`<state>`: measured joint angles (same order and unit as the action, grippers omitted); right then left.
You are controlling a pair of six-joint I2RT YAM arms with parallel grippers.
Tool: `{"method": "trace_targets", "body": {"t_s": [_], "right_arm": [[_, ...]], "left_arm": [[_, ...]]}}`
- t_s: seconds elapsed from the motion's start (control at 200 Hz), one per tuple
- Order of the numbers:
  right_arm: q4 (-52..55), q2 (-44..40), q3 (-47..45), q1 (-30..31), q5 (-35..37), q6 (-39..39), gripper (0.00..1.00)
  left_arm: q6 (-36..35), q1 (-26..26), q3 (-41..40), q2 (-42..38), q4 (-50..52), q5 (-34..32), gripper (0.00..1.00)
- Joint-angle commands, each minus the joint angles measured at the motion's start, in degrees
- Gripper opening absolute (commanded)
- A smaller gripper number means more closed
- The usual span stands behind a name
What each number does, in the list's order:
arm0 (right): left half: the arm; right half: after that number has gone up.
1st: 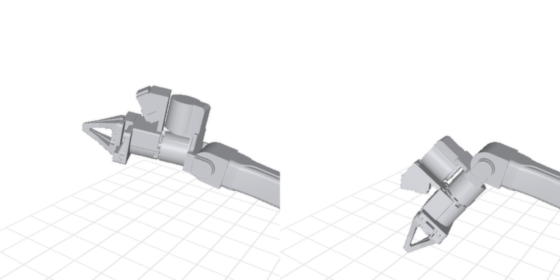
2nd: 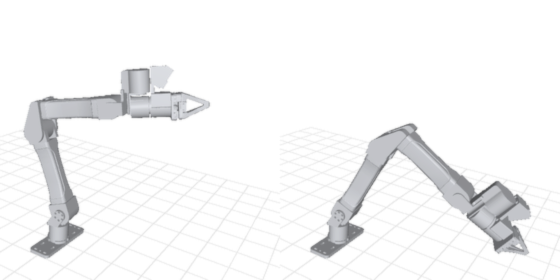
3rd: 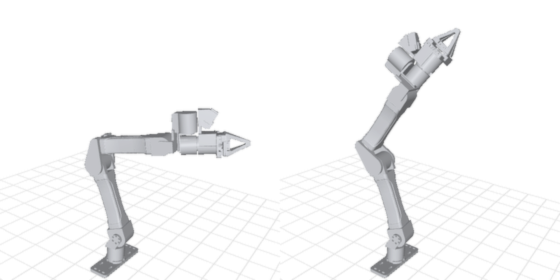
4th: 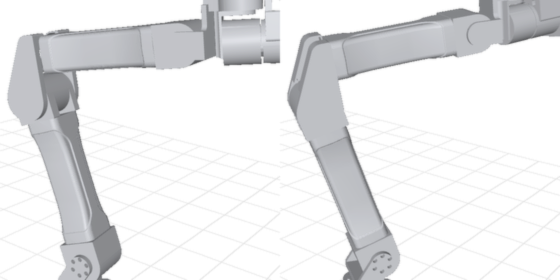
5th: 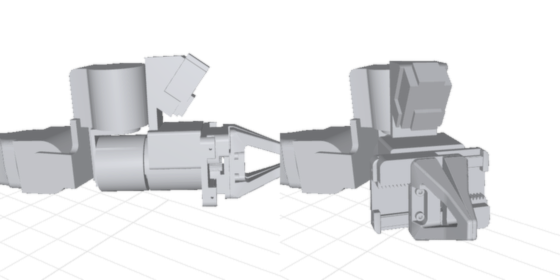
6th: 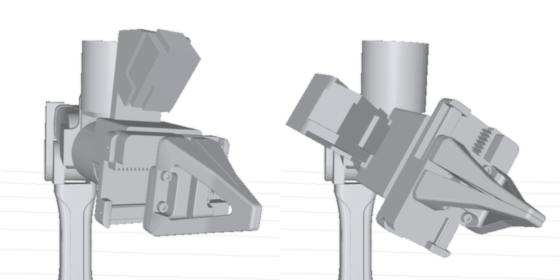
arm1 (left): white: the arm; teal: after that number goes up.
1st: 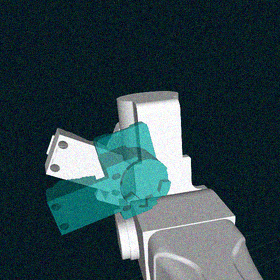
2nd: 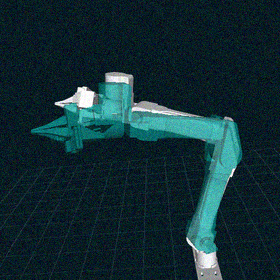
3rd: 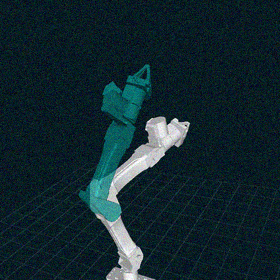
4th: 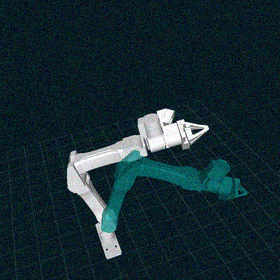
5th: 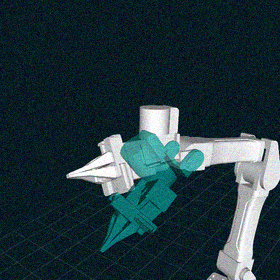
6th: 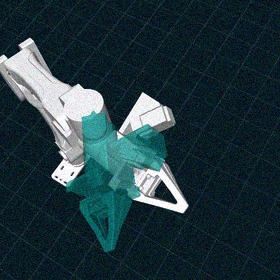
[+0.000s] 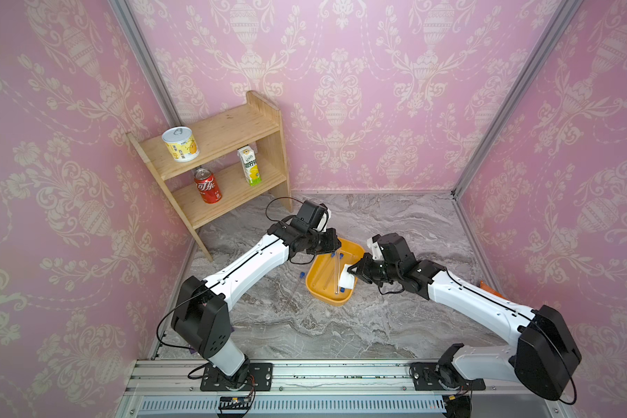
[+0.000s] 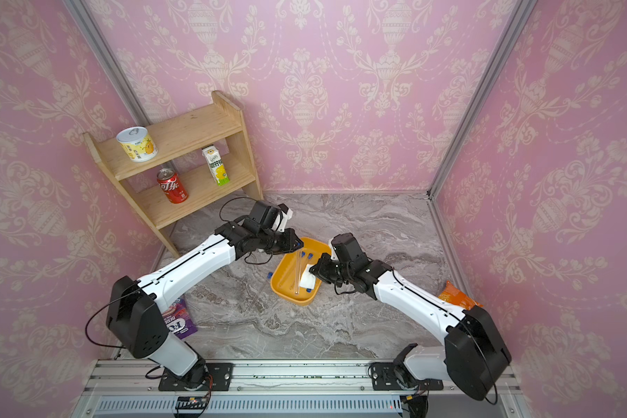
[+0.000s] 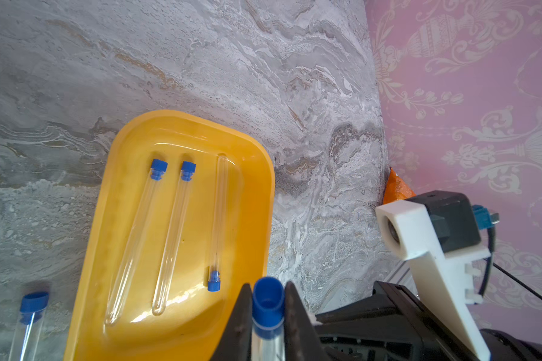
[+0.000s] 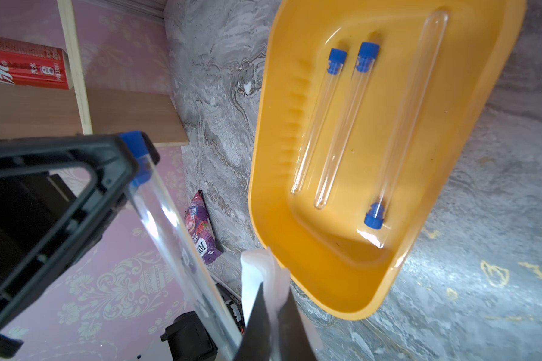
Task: Wipe the exteriors of test tubes
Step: Wipe the dirt from the test tube.
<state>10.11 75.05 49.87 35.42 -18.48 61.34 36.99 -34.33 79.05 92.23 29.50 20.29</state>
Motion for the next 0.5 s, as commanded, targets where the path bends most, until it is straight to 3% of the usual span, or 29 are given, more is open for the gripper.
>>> {"method": "trace_targets", "body": {"t_s": [0.0, 0.495], "right_arm": [[-1.9, -0.5, -0.3, 0.4, 1.2, 2.1, 0.00], [-3.2, -0.3, 3.2, -1.5, 0.5, 3.7, 0.00]], "left_arm": [[1.4, -0.7, 0.9, -1.3, -1.4, 1.6, 0.13], [2.0, -1.4, -0.6, -1.5, -2.5, 1.8, 0.13]]}}
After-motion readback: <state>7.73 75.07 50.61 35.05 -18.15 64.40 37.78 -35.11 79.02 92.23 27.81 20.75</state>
